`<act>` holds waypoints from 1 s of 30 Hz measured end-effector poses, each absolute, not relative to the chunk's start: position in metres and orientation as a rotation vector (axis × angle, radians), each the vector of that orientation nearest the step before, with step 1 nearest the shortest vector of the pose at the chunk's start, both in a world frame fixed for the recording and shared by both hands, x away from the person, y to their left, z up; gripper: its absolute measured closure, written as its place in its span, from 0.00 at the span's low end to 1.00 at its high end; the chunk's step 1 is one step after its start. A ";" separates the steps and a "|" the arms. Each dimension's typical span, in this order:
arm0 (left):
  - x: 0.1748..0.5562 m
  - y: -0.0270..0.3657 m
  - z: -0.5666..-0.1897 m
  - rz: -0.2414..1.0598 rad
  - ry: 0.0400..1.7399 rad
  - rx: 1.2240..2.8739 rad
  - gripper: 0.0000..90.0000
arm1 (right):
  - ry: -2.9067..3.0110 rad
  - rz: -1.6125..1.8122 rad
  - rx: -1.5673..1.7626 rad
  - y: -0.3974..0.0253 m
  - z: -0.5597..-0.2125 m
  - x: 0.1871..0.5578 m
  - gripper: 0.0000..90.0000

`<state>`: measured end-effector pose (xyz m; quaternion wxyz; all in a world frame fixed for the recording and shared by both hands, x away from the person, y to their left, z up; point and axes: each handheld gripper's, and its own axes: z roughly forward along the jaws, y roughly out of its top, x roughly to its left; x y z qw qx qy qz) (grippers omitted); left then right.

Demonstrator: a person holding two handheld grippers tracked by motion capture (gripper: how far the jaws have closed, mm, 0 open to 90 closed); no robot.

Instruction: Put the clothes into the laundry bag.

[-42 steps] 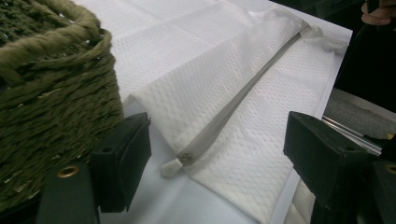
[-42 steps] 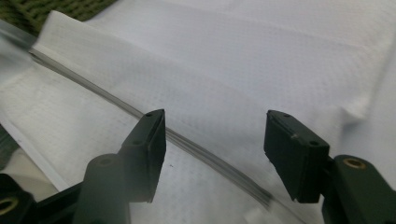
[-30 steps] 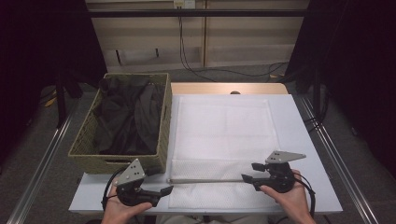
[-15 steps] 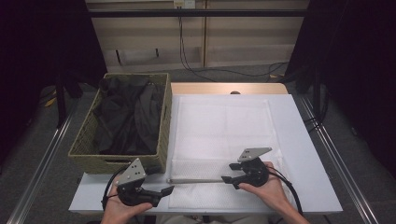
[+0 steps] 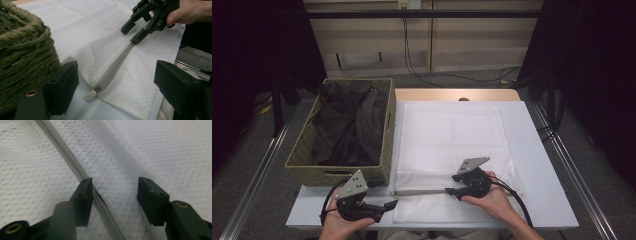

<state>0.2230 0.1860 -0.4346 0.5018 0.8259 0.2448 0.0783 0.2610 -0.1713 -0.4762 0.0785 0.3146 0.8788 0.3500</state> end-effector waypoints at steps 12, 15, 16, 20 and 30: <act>0.227 0.186 -0.435 0.182 0.590 2.014 0.20 | 2.622 1.060 1.018 -0.175 -0.475 0.264 0.61; 0.227 0.186 -0.436 0.183 0.588 2.016 0.20 | 2.624 1.063 1.051 -0.177 -0.474 0.265 0.64; 0.227 0.186 -0.436 0.183 0.587 2.016 0.20 | 2.624 1.061 1.034 -0.177 -0.475 0.265 0.65; 0.227 0.186 -0.436 0.178 0.584 2.016 0.20 | 2.605 1.027 0.984 -0.175 -0.475 0.264 0.67; 0.229 0.186 -0.437 0.186 0.594 2.030 0.20 | 2.567 1.017 0.972 -0.175 -0.476 0.266 0.71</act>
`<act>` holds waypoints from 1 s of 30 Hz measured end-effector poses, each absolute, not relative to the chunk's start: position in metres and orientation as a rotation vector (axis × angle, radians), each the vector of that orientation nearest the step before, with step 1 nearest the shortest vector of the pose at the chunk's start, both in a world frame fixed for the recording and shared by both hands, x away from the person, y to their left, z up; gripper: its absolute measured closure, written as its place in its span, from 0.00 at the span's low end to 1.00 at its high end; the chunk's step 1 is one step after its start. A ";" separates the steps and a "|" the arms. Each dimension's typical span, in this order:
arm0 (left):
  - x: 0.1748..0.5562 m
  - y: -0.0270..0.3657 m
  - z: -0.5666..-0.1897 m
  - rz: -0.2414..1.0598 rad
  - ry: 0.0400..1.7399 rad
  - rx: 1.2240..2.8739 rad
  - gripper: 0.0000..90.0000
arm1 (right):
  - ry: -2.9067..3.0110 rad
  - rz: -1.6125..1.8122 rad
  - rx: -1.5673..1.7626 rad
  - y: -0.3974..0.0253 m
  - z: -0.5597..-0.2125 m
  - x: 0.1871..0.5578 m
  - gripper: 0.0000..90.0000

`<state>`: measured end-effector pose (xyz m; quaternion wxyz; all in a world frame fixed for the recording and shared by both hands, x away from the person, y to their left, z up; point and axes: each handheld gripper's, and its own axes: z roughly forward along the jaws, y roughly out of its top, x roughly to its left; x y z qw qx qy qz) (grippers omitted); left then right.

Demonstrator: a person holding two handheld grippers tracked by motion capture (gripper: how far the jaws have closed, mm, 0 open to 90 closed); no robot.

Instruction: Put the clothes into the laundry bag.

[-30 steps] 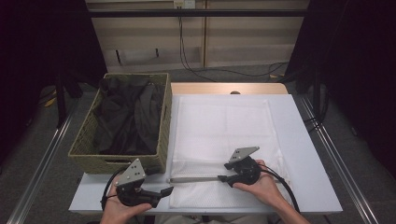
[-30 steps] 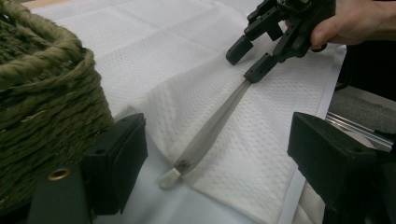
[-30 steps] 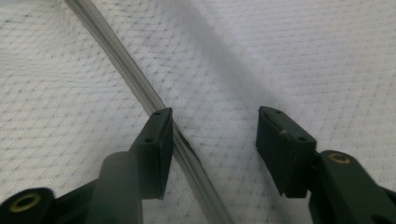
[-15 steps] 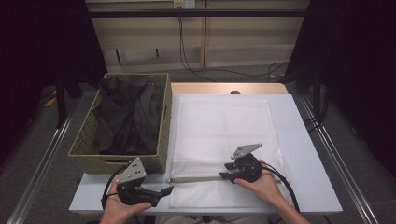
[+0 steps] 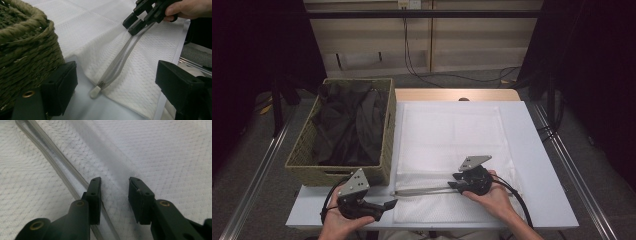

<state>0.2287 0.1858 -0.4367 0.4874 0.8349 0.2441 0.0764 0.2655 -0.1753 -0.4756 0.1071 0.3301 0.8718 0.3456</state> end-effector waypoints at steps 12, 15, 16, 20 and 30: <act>0.229 0.187 -0.437 0.172 0.609 2.031 0.20 | 2.635 1.065 0.912 -0.179 -0.477 0.267 0.59; 0.229 0.187 -0.437 0.176 0.603 2.040 0.20 | 2.629 1.058 0.903 -0.178 -0.477 0.266 0.59; 0.229 0.187 -0.437 0.173 0.608 2.033 0.20 | 2.629 1.057 0.899 -0.178 -0.477 0.266 0.59; 0.229 0.187 -0.437 0.176 0.607 2.037 0.20 | 2.627 1.049 0.909 -0.177 -0.477 0.266 0.62; 0.230 0.186 -0.437 0.176 0.608 2.037 0.20 | 2.627 1.043 1.000 -0.183 -0.475 0.278 0.89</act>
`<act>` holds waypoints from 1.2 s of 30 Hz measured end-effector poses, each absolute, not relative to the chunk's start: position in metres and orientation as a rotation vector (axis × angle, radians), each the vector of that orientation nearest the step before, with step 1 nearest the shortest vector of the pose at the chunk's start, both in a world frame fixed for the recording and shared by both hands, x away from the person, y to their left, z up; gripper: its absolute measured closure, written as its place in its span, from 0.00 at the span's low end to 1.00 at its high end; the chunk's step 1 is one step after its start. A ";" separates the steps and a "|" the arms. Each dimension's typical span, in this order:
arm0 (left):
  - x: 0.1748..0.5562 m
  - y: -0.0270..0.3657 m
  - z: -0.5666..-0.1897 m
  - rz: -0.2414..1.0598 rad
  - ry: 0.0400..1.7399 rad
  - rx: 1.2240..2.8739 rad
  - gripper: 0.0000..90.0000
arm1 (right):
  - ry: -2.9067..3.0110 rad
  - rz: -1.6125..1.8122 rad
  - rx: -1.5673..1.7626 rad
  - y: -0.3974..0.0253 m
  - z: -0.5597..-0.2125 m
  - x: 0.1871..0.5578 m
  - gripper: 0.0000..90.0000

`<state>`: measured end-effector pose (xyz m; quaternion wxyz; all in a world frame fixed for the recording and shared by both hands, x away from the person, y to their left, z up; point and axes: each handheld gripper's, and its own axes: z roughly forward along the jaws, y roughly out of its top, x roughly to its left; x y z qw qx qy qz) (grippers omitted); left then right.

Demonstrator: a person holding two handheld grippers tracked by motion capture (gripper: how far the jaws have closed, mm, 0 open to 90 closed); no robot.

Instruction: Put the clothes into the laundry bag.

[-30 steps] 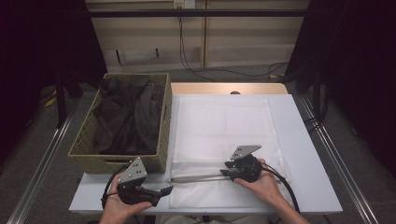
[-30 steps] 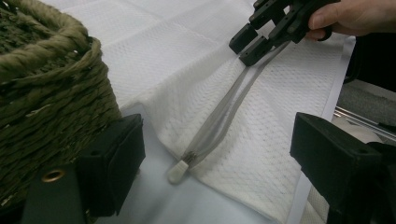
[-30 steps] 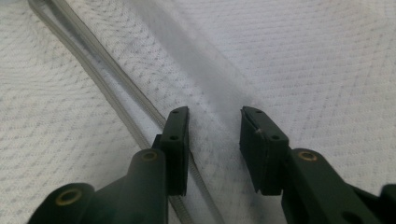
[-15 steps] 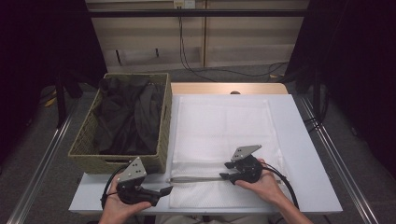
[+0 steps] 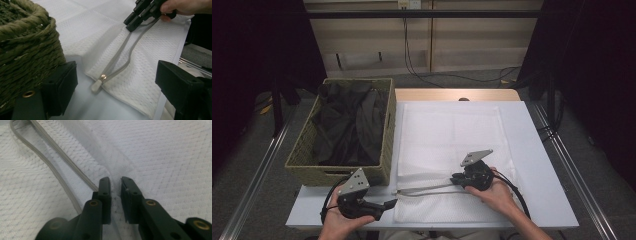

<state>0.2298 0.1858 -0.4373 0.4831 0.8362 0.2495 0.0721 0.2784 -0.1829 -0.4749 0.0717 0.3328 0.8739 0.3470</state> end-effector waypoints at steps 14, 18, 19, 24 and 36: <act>0.229 0.188 -0.436 0.181 0.609 2.025 0.19 | 2.608 1.125 1.109 -0.190 -0.467 0.283 1.00; 0.228 0.188 -0.436 0.182 0.603 2.027 0.19 | 2.568 1.187 1.121 -0.193 -0.455 0.282 1.00; 0.228 0.187 -0.436 0.180 0.604 2.024 0.19 | 2.560 1.205 1.126 -0.194 -0.453 0.282 1.00; 0.228 0.187 -0.435 0.188 0.599 2.028 0.19 | 2.530 1.247 1.151 -0.198 -0.447 0.283 1.00; 0.223 0.186 -0.434 0.197 0.599 2.022 0.19 | 2.442 1.429 1.171 -0.203 -0.424 0.288 1.00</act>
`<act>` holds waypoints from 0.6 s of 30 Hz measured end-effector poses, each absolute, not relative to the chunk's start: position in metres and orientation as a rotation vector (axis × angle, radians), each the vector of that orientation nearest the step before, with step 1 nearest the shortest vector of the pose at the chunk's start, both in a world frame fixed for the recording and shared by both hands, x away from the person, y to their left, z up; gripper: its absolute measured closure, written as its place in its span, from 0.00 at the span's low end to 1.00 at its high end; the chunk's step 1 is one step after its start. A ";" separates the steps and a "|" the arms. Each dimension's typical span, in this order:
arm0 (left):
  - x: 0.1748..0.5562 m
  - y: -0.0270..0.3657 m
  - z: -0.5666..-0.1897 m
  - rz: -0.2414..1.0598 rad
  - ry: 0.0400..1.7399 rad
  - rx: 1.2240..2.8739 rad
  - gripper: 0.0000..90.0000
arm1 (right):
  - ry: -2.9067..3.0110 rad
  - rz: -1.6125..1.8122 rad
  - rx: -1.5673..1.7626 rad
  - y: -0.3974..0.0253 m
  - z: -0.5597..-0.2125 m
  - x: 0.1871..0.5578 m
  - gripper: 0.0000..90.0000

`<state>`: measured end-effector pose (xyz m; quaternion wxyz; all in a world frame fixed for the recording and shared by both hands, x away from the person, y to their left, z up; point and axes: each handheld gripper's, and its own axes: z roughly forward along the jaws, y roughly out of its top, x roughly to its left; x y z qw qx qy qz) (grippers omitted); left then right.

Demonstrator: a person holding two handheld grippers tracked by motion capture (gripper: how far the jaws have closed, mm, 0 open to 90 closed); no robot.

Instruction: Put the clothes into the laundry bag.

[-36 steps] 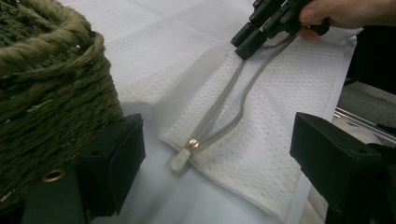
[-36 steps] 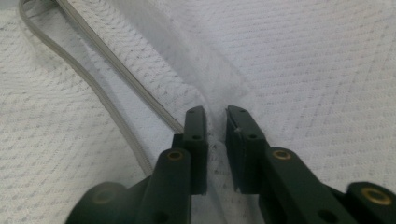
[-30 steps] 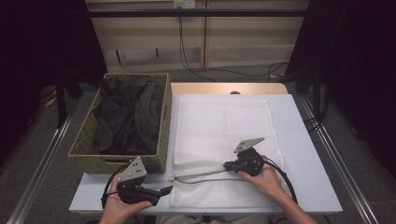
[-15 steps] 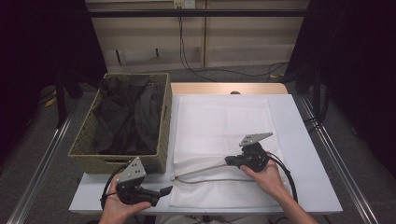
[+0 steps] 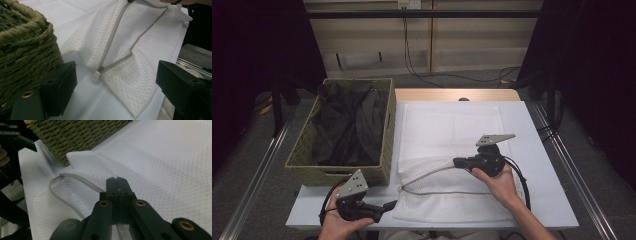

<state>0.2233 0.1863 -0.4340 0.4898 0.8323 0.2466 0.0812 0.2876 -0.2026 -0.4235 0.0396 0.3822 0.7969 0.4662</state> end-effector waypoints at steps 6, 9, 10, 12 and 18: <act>0.223 0.187 -0.433 0.204 0.594 2.033 0.19 | 2.417 1.475 1.177 -0.203 -0.417 0.293 1.00; 0.223 0.187 -0.434 0.201 0.593 2.027 0.19 | 2.403 1.506 1.180 -0.203 -0.413 0.295 1.00; 0.223 0.187 -0.434 0.201 0.593 2.027 0.19 | 2.397 1.522 1.182 -0.204 -0.412 0.296 1.00; 0.223 0.187 -0.434 0.198 0.591 2.023 0.19 | 2.383 1.533 1.184 -0.204 -0.409 0.297 1.00; 0.223 0.187 -0.434 0.201 0.592 2.027 0.19 | 2.351 1.569 1.165 -0.205 -0.395 0.300 1.00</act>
